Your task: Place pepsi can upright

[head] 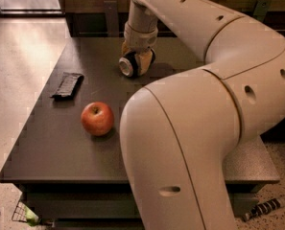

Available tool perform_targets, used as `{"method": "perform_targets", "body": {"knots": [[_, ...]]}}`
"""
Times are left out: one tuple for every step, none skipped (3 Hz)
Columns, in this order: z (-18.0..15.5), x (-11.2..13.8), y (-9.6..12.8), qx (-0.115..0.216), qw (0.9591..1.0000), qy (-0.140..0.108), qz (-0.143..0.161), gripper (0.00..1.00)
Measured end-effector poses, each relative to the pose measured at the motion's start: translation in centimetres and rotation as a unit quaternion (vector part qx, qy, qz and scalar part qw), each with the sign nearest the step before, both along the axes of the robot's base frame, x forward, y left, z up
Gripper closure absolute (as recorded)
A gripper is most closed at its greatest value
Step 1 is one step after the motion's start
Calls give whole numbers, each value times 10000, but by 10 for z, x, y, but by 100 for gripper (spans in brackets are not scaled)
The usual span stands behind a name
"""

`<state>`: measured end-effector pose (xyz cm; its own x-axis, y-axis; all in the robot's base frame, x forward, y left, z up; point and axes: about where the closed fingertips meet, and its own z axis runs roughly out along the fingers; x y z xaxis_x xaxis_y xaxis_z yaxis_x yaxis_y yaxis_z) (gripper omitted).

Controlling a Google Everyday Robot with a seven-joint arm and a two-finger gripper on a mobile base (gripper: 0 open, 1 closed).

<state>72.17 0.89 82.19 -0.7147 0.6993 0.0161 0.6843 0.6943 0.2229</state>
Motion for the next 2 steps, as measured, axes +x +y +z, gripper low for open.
{"method": "perform_targets", "body": {"knots": [[2,0,0,-1,10000,0,5,100],[7,-1,-3,-42,10000,-60,59,100]]}}
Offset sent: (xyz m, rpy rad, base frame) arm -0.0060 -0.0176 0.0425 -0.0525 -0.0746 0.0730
